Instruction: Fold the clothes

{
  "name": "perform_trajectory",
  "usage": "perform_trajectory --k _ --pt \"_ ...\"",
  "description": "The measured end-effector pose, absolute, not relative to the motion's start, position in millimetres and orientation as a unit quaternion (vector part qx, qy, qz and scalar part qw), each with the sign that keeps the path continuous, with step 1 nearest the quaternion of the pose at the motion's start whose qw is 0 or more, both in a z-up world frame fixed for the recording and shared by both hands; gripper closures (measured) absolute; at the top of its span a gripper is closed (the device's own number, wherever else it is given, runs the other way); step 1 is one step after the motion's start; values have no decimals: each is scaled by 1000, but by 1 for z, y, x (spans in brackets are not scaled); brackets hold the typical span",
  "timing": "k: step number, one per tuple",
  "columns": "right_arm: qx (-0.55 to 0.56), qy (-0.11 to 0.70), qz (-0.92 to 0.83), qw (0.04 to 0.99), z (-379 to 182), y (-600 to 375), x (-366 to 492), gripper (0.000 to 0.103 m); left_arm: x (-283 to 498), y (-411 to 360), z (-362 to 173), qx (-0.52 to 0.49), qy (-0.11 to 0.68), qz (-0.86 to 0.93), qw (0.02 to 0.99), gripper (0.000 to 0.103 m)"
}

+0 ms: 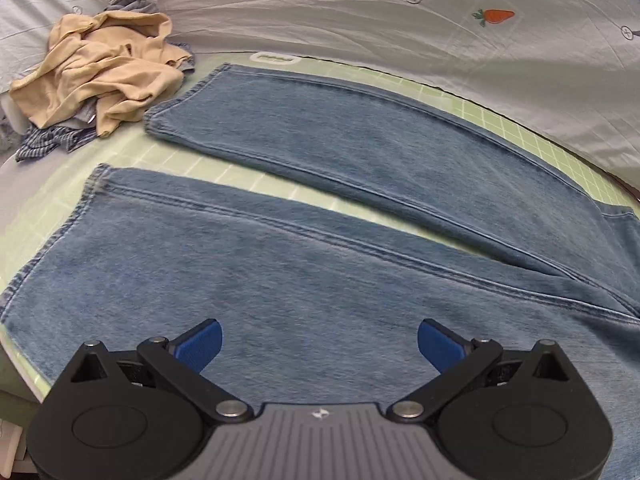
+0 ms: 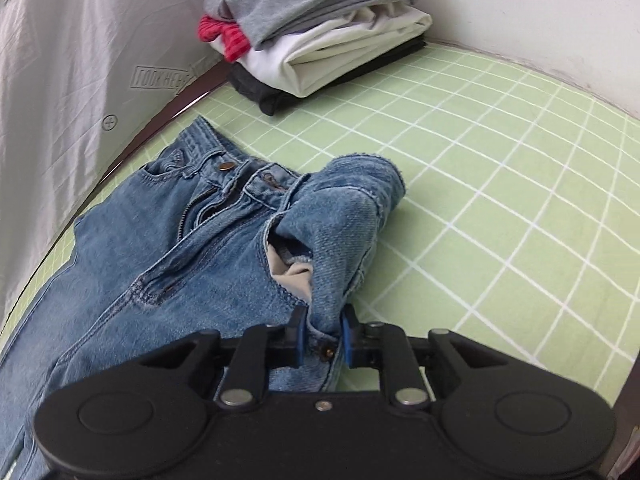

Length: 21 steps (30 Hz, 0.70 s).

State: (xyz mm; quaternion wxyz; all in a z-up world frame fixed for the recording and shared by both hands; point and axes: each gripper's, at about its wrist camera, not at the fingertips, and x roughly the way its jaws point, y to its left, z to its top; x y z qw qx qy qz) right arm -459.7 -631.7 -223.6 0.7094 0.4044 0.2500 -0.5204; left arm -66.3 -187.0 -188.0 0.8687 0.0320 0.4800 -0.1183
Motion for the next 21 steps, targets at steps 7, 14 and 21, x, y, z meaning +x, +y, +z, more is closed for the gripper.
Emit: perform_trajectory --k 7,14,21 --pt "443 226 -530 687 -221 -601 -448 58 -52 -114 -192 -21 508 -65 859 0" --pt "491 195 -509 680 -221 -552 -425 31 -41 -74 -195 -39 519 -67 851 0" --pt "522 179 -484 679 -222 -505 -401 20 -28 -29 -194 -92 521 -83 845 1"
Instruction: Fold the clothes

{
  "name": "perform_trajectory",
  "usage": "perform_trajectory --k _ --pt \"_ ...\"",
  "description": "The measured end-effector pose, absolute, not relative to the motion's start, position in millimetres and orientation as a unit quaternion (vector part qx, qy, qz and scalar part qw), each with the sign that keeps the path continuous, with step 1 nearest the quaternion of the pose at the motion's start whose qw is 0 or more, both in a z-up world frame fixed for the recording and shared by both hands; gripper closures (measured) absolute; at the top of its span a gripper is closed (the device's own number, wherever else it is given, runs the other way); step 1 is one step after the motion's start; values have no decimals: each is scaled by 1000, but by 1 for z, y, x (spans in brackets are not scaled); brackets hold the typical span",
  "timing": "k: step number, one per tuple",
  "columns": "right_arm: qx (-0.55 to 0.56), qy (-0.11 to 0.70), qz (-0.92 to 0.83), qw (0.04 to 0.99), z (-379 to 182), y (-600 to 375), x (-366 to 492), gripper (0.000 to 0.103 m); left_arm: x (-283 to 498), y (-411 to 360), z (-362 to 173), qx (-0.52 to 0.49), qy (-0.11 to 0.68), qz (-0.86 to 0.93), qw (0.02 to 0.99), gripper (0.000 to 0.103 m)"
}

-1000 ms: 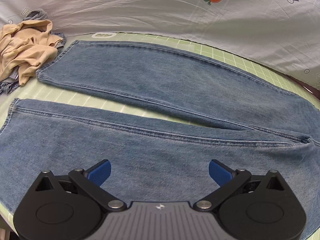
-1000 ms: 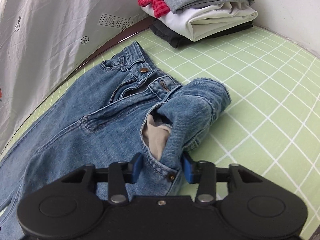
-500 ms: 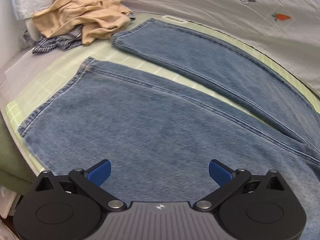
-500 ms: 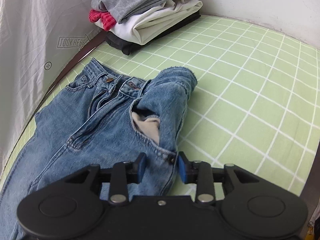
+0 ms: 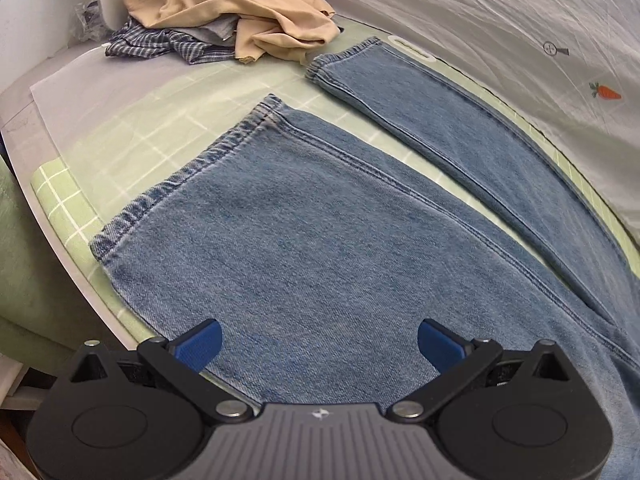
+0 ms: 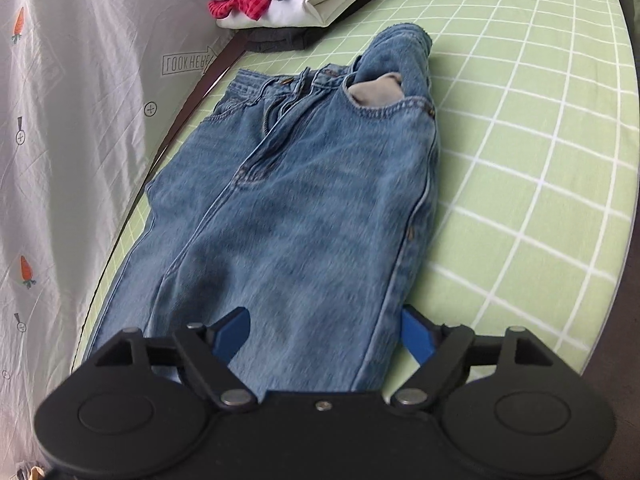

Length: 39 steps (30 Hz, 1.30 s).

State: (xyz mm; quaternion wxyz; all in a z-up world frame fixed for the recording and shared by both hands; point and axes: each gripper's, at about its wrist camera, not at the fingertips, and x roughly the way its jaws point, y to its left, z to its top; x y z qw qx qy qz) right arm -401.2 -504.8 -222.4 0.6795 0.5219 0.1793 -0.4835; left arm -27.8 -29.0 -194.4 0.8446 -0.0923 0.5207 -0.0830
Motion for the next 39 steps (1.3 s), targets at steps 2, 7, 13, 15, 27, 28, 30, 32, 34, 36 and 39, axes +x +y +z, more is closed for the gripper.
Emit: perform_trajectory --k 2,7,13,15,27,28,30,32,34,36,39 --pt "517 186 -481 683 -222 -495 -393 17 -22 -16 -196 -114 522 -89 840 2" --pt "531 184 -467 683 -223 -473 -372 10 -10 11 -201 -175 532 -117 820 6" --pt "577 174 -416 681 -226 -440 -340 6 -2 23 -210 -218 556 -155 787 8" --pt "595 172 -394 679 -228 -428 -329 6 -1 22 -211 -215 559 -161 785 8" --pt "728 165 -282 602 -253 -401 -306 6 -12 7 -217 -221 568 -192 770 8" --pt "733 160 -283 597 -254 -403 -310 6 -15 5 -217 -222 566 -193 770 8" --pt "733 148 -291 597 -254 -411 -323 6 -22 0 -216 -229 562 -194 771 8" --pt "733 134 -297 597 -254 -420 -337 6 -33 -6 -215 -241 555 -192 773 8" --pt "737 119 -297 596 -257 -436 -352 6 -47 -12 -214 -262 546 -183 774 8" --pt "740 118 -296 593 -257 -454 -363 6 -65 -21 -214 -286 541 -176 771 8" --pt "734 125 -292 600 -256 -481 -377 5 -92 -44 -217 -307 538 -178 765 8"
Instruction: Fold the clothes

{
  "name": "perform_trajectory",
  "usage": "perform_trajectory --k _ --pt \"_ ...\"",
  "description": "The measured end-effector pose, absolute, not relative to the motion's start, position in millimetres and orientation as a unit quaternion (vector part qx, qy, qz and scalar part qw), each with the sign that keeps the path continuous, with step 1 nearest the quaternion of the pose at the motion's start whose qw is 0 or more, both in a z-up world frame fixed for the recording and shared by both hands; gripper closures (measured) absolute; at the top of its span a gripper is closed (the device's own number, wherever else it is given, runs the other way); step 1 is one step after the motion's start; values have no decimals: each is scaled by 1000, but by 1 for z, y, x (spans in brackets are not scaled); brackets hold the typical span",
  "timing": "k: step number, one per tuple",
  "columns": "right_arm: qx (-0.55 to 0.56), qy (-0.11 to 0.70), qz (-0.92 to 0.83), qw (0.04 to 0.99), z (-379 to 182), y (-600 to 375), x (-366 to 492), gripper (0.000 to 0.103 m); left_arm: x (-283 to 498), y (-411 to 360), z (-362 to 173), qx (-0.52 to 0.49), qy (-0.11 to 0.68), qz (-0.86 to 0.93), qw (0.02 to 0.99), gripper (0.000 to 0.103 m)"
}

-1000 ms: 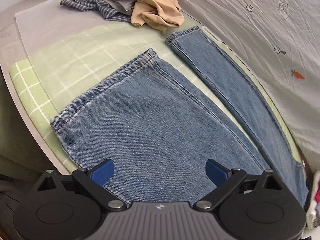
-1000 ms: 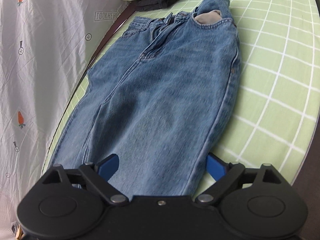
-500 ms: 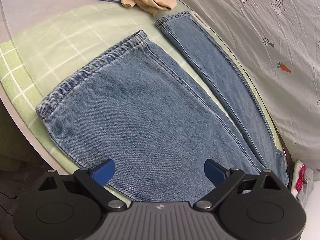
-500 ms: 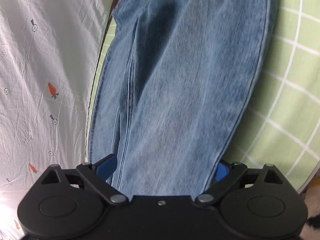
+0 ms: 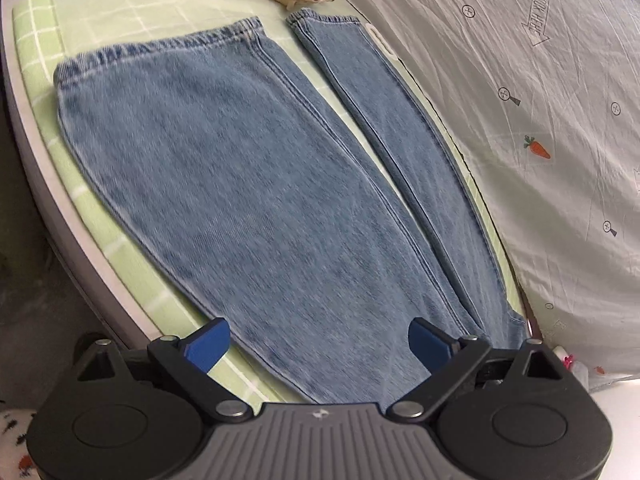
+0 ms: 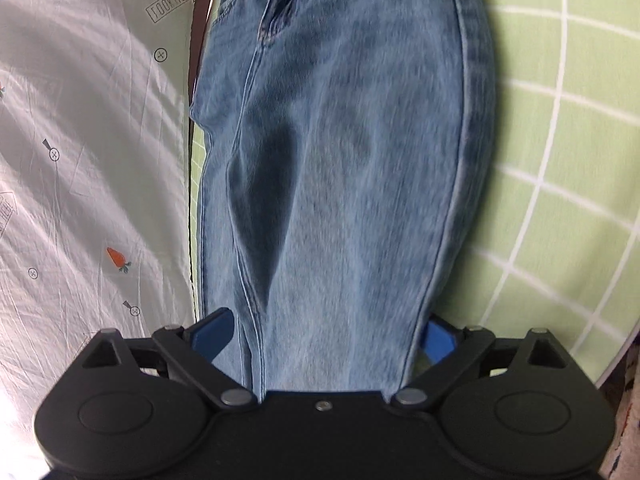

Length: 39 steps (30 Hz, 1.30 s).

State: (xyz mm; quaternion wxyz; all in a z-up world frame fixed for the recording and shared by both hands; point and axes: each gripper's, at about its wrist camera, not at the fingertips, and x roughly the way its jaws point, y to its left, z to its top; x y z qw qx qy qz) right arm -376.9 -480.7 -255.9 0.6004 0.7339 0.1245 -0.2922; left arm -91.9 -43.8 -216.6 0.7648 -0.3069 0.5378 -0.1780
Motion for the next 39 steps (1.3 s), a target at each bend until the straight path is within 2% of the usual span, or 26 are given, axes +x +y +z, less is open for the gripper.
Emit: perform_trajectory --k 6,15,24,30,39 --pt "737 132 -268 607 -261 -525 -401 5 -139 -101 -227 -327 546 -206 743 8" --pt "734 160 -226 620 -264 -548 -416 5 -152 -143 -235 -363 561 -227 709 8" --pt "740 154 -219 617 -266 -557 -420 5 -146 -133 -227 -418 544 -195 701 8" --pt "752 132 -226 605 -270 -556 -423 5 -132 -122 -208 -381 515 -146 753 8" --pt "759 101 -257 590 -270 -552 -425 5 -100 -104 -196 -382 489 -134 772 8"
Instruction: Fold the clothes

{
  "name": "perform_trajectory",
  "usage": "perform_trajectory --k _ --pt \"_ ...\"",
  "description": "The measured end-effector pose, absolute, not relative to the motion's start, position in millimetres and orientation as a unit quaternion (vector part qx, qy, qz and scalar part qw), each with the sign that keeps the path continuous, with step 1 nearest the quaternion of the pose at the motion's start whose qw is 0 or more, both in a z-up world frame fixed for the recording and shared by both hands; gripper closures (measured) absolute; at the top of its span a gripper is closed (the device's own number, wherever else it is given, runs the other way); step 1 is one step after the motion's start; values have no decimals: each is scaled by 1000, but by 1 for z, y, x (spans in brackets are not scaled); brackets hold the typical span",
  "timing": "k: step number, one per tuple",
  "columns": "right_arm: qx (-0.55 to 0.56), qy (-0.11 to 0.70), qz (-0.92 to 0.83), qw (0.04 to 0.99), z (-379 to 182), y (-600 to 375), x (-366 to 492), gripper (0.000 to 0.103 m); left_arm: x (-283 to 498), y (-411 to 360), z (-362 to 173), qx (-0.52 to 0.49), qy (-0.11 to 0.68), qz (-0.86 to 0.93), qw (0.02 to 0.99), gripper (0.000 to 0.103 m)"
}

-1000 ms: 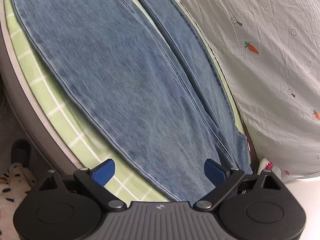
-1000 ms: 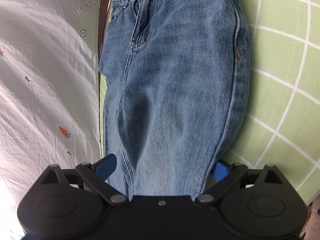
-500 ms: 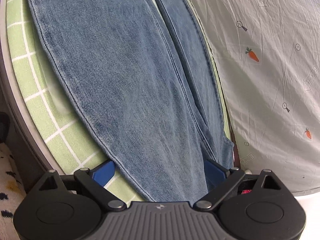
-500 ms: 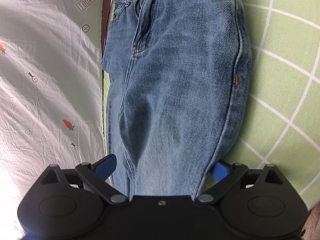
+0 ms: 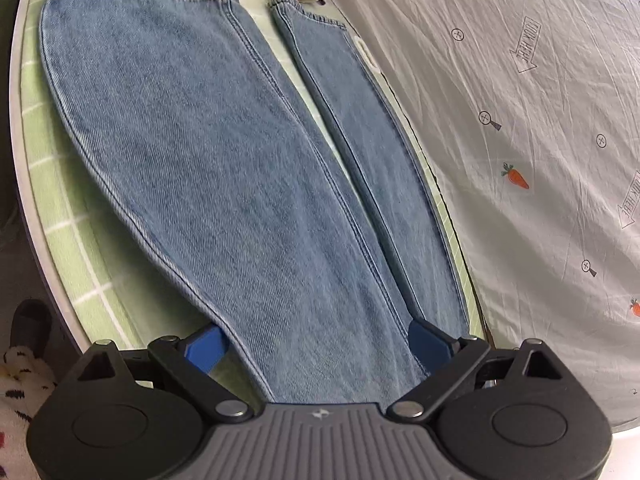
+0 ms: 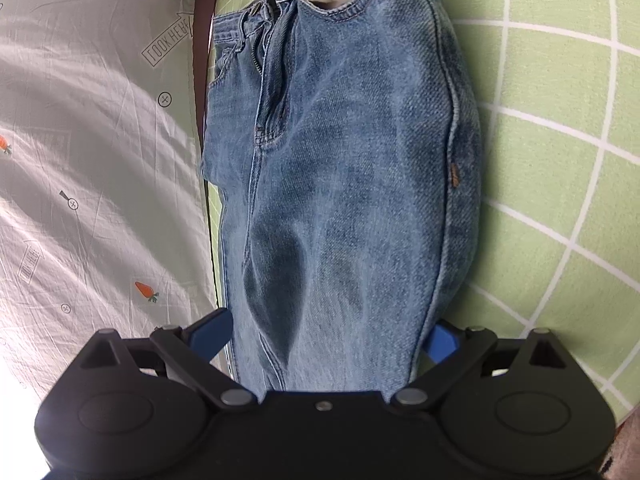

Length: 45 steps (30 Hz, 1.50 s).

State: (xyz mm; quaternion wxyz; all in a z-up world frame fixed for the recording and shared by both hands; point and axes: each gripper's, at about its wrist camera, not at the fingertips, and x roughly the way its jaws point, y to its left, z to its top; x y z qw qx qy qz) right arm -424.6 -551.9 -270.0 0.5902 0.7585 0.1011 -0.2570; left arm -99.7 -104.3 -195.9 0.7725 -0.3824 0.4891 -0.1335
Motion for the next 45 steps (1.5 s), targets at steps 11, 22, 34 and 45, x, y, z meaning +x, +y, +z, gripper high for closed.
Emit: perform_trajectory --k 11,22,34,45 --pt "759 30 -326 563 -268 -546 -449 5 -67 -62 -199 -372 490 -81 784 9" --pt "707 2 -413 575 -255 -551 -473 4 -34 -4 -200 -361 468 -25 806 28" --pt "589 69 -508 625 -234 -604 -445 11 -7 28 -199 -372 453 -6 810 33" --pt "518 135 -556 636 -214 -594 -433 92 2 52 -197 -388 446 28 806 100"
